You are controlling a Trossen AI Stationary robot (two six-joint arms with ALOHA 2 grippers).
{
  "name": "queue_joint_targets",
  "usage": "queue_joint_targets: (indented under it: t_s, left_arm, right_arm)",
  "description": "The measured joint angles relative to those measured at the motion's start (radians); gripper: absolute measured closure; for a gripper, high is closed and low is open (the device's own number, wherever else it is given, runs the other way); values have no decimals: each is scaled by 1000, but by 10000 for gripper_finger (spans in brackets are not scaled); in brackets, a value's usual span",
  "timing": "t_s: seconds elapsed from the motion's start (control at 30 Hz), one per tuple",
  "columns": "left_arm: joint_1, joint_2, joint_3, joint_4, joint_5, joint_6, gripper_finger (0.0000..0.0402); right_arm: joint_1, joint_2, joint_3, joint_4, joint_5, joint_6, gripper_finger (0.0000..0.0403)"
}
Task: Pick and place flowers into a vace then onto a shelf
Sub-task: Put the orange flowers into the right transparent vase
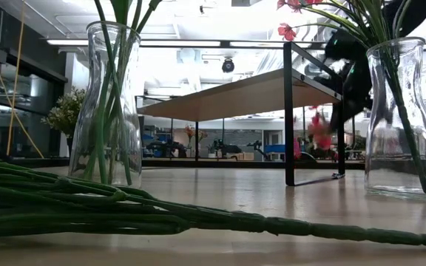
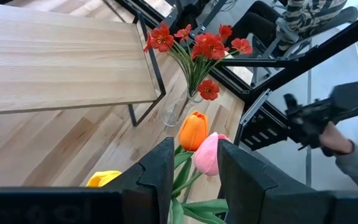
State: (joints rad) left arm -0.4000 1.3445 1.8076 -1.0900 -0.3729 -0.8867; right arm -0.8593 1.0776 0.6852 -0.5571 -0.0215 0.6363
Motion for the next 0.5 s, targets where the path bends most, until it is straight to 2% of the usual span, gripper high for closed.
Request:
queue_joint_targets:
  t_s: [0.23,0.5]
  left_arm:
    - [0,0,0,-12,0,0,245]
    - [0,0,0,-12,0,0,245]
  right_arm:
    - [0,-200,40,-3,23,30,401]
    - [1,-338,163,-3,14,35,402]
